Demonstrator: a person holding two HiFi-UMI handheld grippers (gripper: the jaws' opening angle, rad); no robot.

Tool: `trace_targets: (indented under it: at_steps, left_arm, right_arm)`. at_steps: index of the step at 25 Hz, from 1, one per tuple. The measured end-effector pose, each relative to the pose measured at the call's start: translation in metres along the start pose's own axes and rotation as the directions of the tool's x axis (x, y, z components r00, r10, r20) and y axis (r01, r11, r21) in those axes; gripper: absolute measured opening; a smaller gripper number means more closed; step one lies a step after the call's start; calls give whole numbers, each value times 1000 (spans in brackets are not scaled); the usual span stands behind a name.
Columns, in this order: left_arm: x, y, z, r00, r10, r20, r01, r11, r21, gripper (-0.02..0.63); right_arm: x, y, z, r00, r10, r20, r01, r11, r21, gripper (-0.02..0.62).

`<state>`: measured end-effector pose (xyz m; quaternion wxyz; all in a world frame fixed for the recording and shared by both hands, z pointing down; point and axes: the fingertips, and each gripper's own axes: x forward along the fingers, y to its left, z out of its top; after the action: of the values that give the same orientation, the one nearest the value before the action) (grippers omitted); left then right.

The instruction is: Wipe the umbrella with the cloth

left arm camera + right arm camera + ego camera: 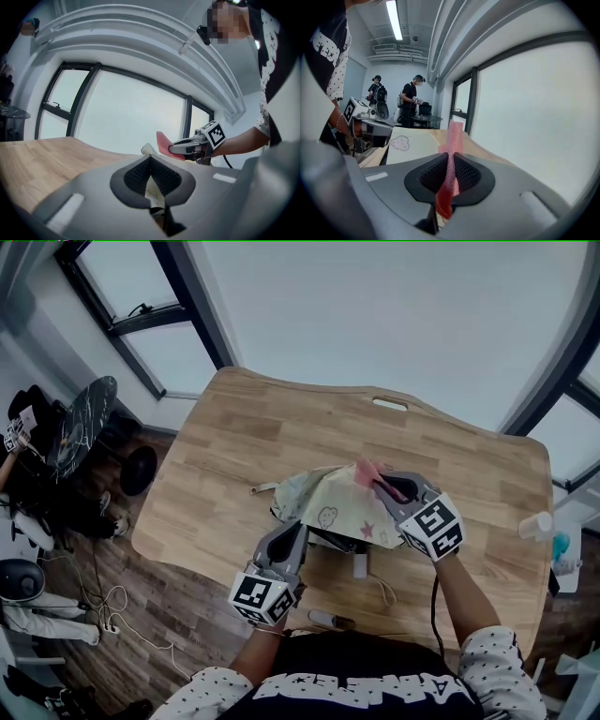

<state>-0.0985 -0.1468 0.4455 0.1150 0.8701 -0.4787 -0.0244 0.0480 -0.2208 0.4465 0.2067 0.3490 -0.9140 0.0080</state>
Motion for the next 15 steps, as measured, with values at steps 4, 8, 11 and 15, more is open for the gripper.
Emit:
trace_targets:
  at_steps: [4,8,11,15]
  left_arm:
    - [0,1,-1,1000,5,-1,-5,1000,0,0]
    - [0,2,1,1000,3,2,-3,1000,3,0]
    - [0,3,2,1000,4,4,-4,1000,4,0]
    - [1,3,3,1000,0,5,0,1000,1,0]
  right_arm:
    - [16,5,-15,998,39,-44,-40,999,-8,43]
    - [20,22,-25,994,82,-75,-84,996,-24,43]
    - [19,37,-31,990,113,-88,-116,993,-20,43]
    - [14,56,-37,983,153,-105,-156,988,-20,44]
